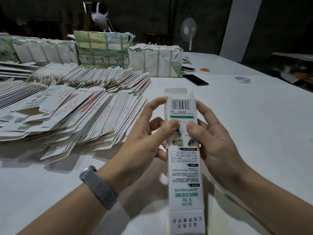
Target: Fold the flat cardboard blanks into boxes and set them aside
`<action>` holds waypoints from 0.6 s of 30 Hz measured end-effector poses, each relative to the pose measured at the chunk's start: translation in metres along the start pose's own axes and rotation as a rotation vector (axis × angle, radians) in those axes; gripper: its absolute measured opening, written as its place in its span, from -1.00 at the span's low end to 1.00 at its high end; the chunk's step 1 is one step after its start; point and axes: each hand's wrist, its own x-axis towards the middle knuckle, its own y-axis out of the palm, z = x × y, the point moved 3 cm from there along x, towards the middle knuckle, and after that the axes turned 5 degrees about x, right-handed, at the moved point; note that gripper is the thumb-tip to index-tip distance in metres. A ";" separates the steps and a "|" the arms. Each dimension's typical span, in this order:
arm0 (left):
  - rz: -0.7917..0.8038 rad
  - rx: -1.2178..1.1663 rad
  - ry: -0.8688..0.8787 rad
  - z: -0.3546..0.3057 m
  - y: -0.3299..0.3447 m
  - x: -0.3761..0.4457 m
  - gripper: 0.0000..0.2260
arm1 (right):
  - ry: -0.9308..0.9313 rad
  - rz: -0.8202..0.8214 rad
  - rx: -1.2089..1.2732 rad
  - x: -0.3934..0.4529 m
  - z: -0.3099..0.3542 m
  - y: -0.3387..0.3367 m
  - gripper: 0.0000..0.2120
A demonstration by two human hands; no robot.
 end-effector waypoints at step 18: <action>0.066 -0.049 -0.033 -0.002 0.001 -0.003 -0.59 | -0.003 0.044 0.009 0.000 0.004 -0.002 -0.62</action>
